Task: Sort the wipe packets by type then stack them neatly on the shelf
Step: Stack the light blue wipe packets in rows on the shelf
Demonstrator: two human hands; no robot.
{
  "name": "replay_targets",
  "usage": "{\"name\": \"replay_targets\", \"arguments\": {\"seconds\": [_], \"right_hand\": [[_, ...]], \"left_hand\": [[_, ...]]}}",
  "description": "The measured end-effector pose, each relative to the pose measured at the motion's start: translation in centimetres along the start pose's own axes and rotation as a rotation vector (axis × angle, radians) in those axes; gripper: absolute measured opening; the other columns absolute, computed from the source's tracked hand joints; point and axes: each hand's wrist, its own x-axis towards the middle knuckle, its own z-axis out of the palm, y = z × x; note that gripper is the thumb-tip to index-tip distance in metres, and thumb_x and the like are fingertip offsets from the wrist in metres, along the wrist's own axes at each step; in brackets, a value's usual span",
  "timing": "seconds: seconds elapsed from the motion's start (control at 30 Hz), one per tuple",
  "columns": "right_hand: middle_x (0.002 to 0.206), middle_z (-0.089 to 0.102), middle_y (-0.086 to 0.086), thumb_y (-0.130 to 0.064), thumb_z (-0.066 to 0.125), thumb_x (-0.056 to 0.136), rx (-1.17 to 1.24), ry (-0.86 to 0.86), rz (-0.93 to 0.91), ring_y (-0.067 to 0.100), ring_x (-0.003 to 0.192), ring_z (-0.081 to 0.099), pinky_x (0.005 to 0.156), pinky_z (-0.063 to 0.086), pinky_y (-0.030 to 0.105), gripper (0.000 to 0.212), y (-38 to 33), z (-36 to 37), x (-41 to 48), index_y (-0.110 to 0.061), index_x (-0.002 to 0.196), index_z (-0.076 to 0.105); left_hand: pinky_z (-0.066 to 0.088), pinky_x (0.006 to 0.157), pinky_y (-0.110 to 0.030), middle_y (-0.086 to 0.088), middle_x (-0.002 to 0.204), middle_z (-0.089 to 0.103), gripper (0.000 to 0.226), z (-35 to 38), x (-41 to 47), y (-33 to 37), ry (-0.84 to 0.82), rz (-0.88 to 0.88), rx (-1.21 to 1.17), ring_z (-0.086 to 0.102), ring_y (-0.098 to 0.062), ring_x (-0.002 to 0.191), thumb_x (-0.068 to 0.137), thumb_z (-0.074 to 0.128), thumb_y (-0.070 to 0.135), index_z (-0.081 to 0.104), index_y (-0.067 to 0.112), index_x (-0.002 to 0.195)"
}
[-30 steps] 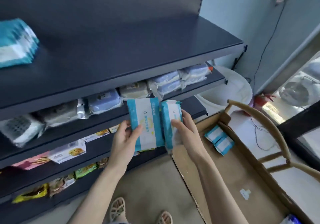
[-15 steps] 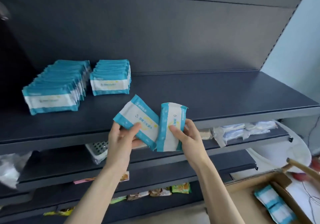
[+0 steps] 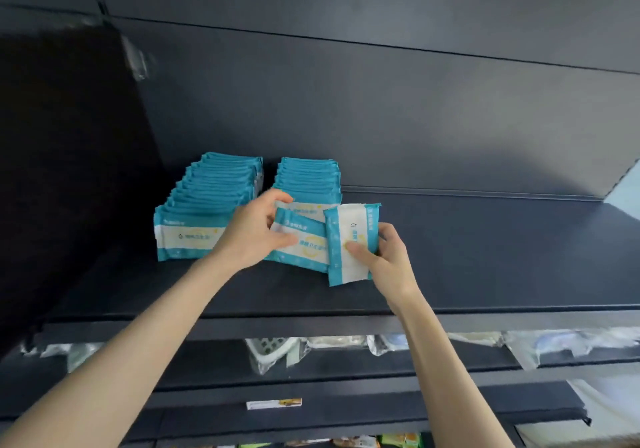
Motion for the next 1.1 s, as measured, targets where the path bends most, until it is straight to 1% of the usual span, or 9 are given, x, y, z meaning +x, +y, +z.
{"name": "replay_targets", "arguments": {"seconds": [0.1, 0.17, 0.23, 0.47, 0.53, 0.7, 0.83, 0.93, 1.1], "right_hand": [[0.107, 0.067, 0.008, -0.006, 0.067, 0.087, -0.067, -0.009, -0.028, 0.020, 0.090, 0.068, 0.077, 0.058, 0.037, 0.024, 0.2, 1.1, 2.7, -0.018, 0.099, 0.049], [0.107, 0.067, 0.009, -0.006, 0.067, 0.086, -0.115, -0.001, -0.053, 0.021, 0.090, 0.067, 0.076, 0.057, 0.035, 0.025, 0.3, 1.6, 4.4, -0.016, 0.100, 0.049], [0.106, 0.067, 0.007, -0.007, 0.067, 0.086, -0.163, -0.003, -0.067, 0.020, 0.089, 0.066, 0.074, 0.056, 0.032, 0.026, 0.4, 1.9, 5.9, -0.014, 0.102, 0.049], [0.099, 0.062, -0.007, -0.013, 0.067, 0.088, -0.337, 0.020, -0.099, 0.004, 0.080, 0.061, 0.056, 0.046, 0.011, 0.024, 0.6, 2.7, 8.9, -0.014, 0.102, 0.048], [0.096, 0.059, -0.008, -0.014, 0.067, 0.088, -0.372, 0.048, -0.124, 0.006, 0.079, 0.058, 0.056, 0.045, 0.010, 0.023, 0.8, 2.8, 9.0, -0.015, 0.101, 0.048], [0.102, 0.044, -0.003, -0.015, 0.070, 0.085, -0.487, 0.107, -0.228, 0.004, 0.080, 0.050, 0.065, 0.042, 0.006, 0.024, 1.0, 2.8, 9.1, -0.010, 0.105, 0.057], [0.104, 0.042, -0.006, -0.013, 0.069, 0.085, -0.651, 0.055, -0.324, 0.010, 0.091, 0.049, 0.084, 0.044, 0.021, 0.040, 0.7, 3.2, 9.0, -0.007, 0.123, 0.057], [0.112, 0.049, -0.001, -0.012, 0.069, 0.085, -0.875, -0.006, -0.494, 0.018, 0.104, 0.048, 0.090, 0.042, 0.028, 0.047, 0.5, 4.1, 9.1, -0.011, 0.129, 0.055], [0.113, 0.055, 0.004, -0.016, 0.074, 0.078, -1.131, -0.008, -0.656, 0.024, 0.104, 0.047, 0.082, 0.028, 0.030, 0.044, 0.7, 5.6, 9.7, -0.013, 0.118, 0.058]], "left_hand": [[0.040, 0.058, -0.028, -0.003, 0.095, 0.062, 0.037, -0.8, 3.1, -0.6, -0.040, -0.004, 0.288, 0.054, -0.016, 0.066, 0.074, 0.079, 0.023, 0.059, 0.030, 0.104], [0.043, 0.077, -0.033, -0.004, 0.117, 0.060, 0.037, -0.8, 4.7, -1.1, -0.051, 0.012, 0.411, 0.058, -0.022, 0.095, 0.077, 0.077, 0.028, 0.061, 0.026, 0.110], [0.039, 0.091, -0.036, -0.003, 0.122, 0.061, 0.038, -0.7, 6.0, -1.4, -0.040, 0.048, 0.503, 0.052, -0.025, 0.113, 0.079, 0.075, 0.030, 0.062, 0.021, 0.113], [0.035, 0.093, -0.033, 0.000, 0.111, 0.065, 0.041, 0.1, 8.8, -3.0, -0.004, 0.185, 0.759, 0.058, -0.020, 0.102, 0.082, 0.069, 0.040, 0.060, 0.017, 0.115], [0.035, 0.092, -0.033, 0.000, 0.110, 0.065, 0.040, 0.4, 9.0, -3.2, 0.023, 0.224, 0.807, 0.057, -0.020, 0.101, 0.083, 0.068, 0.041, 0.059, 0.017, 0.113], [0.034, 0.089, -0.032, 0.001, 0.108, 0.063, 0.040, 0.1, 8.8, -3.0, 0.053, 0.259, 0.792, 0.058, -0.020, 0.097, 0.081, 0.071, 0.037, 0.053, 0.016, 0.109], [0.030, 0.096, -0.032, 0.006, 0.118, 0.060, 0.039, -1.2, 8.7, -3.0, -0.067, 0.225, 0.699, 0.053, -0.015, 0.110, 0.080, 0.072, 0.032, 0.056, 0.020, 0.113], [0.028, 0.098, -0.032, 0.008, 0.124, 0.058, 0.046, -2.1, 8.4, -2.7, -0.133, 0.207, 0.664, 0.048, -0.015, 0.116, 0.079, 0.074, 0.033, 0.056, 0.022, 0.120], [0.028, 0.099, -0.034, 0.003, 0.131, 0.055, 0.056, -2.5, 8.0, -2.2, -0.162, 0.195, 0.684, 0.044, -0.019, 0.122, 0.079, 0.073, 0.036, 0.054, 0.018, 0.128]]}}
